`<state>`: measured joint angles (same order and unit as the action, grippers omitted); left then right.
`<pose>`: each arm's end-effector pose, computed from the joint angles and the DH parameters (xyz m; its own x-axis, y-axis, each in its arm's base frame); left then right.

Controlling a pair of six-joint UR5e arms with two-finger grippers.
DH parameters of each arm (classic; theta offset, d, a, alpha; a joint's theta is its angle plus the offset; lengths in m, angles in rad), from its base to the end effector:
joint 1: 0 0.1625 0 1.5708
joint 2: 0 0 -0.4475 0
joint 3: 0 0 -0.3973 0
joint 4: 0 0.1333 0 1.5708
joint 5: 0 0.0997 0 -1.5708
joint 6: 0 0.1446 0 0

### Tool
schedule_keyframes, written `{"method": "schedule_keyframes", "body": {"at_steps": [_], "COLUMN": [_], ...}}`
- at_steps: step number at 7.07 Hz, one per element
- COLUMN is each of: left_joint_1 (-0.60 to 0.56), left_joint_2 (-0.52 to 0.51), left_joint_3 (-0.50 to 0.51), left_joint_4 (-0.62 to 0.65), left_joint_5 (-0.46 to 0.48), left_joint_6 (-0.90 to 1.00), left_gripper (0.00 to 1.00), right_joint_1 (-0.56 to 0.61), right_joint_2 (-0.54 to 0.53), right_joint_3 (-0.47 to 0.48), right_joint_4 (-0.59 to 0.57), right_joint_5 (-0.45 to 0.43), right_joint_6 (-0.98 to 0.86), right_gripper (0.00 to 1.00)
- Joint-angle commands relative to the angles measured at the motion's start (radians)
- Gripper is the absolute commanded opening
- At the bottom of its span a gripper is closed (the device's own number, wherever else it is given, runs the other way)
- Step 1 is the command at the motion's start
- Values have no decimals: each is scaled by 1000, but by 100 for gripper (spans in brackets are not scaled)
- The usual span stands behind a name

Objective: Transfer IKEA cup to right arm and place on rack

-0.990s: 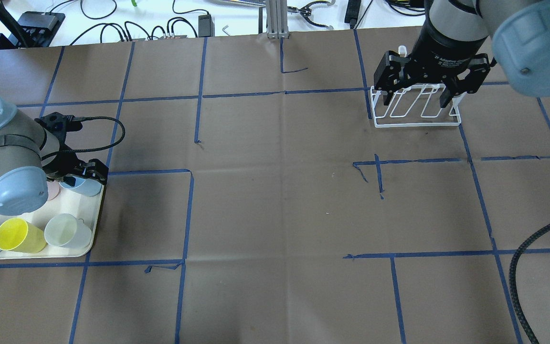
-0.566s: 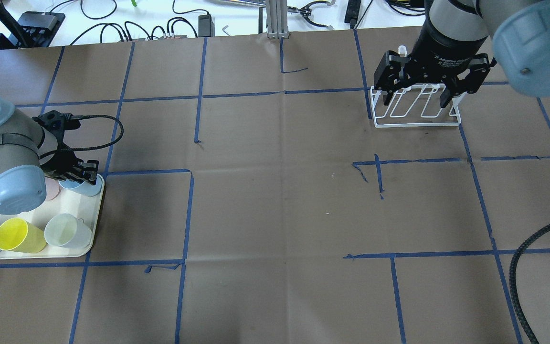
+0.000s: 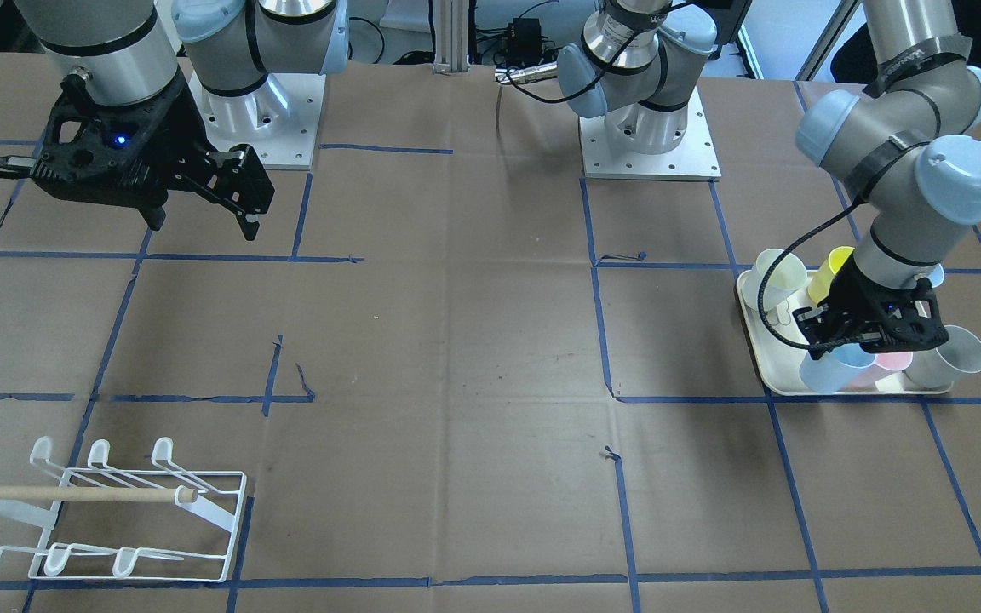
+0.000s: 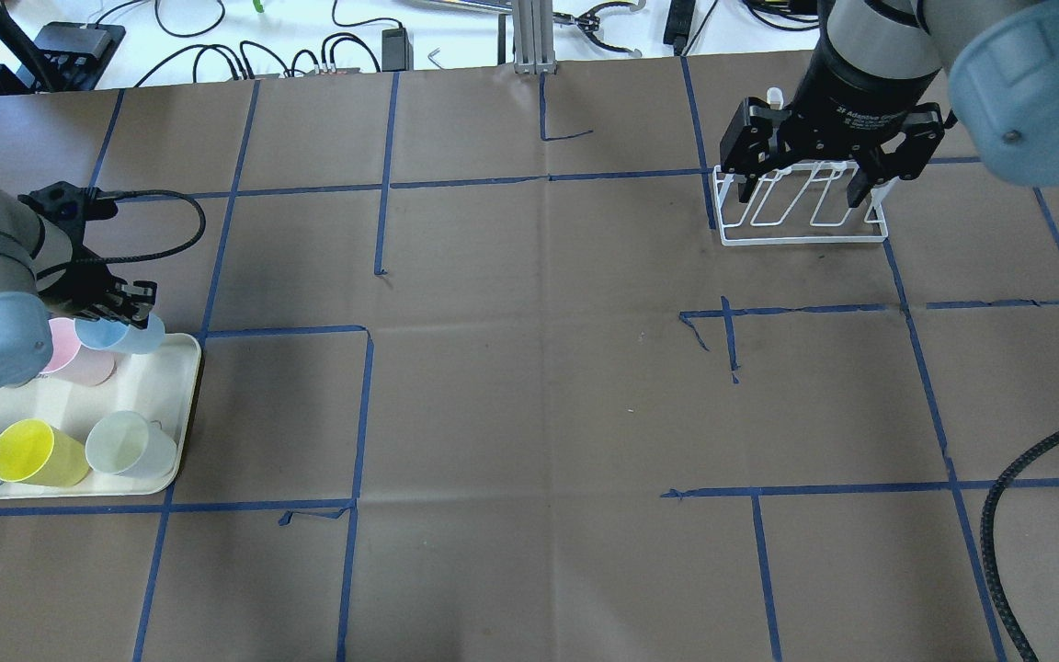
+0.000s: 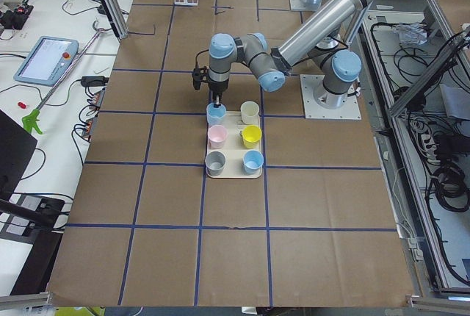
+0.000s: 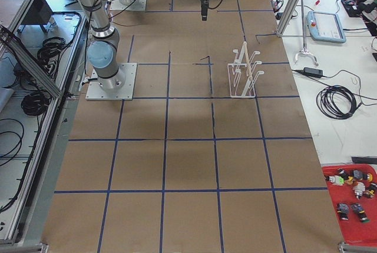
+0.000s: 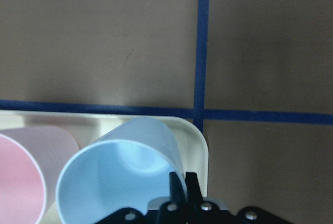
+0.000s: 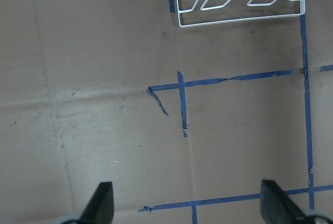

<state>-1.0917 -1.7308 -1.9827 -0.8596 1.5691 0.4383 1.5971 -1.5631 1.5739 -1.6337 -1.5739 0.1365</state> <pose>0.1231 -0.5267 0.2599 -0.9974 -0.0442 -0.0574 -0.0367 0.9913 -0.1264 0.1462 -0.5041 0.4665 -0.9939 0.1100 -0.0040 0.1100 0.9926 -0.0520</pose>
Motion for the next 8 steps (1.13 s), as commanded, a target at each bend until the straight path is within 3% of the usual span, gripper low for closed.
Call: {"method": "schedule_keyframes", "body": {"at_steps": [1, 3, 4, 6, 8], "left_joint_1": [-20, -83, -121, -140, -152], "left_joint_2": [5, -21, -36, -35, -4], "left_joint_3": [222, 451, 491, 486, 450], "left_joint_4": [-216, -440, -450, -437, -434], "left_joint_5": [-35, -66, -70, -176, -402], "left_joint_6": [-3, -4, -4, -3, 8], "left_gripper": [0, 0, 0, 0, 0], "right_joint_1": [0, 0, 0, 1, 1], "right_joint_2": [0, 0, 0, 0, 0], "right_joint_3": [0, 0, 0, 0, 0], "right_joint_4": [0, 0, 0, 0, 0], "right_joint_5": [0, 0, 0, 0, 0], "right_joint_6": [0, 0, 0, 2, 2], "right_gripper": [100, 100, 100, 100, 100]}}
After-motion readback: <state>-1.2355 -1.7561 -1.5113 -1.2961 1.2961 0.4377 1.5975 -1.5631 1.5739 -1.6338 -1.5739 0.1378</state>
